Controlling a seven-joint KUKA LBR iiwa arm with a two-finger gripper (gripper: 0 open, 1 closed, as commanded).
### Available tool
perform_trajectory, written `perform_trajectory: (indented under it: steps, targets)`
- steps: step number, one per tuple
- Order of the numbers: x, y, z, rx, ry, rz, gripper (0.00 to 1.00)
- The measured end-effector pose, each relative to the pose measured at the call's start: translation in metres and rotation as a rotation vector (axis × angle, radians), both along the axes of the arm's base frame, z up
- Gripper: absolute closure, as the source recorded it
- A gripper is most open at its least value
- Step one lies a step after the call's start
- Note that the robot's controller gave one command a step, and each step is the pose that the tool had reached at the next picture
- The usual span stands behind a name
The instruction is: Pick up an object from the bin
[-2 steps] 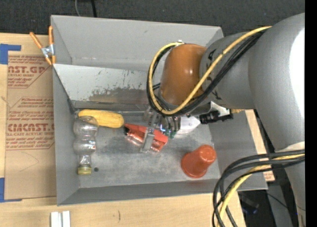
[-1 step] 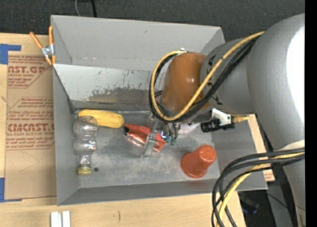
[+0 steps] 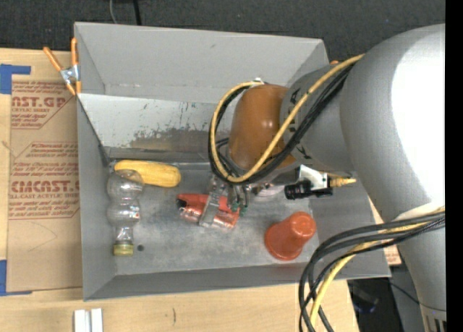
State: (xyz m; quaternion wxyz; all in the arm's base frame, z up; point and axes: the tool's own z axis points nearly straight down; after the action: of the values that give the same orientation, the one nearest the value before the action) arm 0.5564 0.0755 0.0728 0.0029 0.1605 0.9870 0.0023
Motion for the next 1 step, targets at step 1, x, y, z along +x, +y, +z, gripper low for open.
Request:
perform_trajectory:
  steps: [1]
  targets:
    - [0.0,0.0,0.0,0.0,0.0,0.0,1.0]
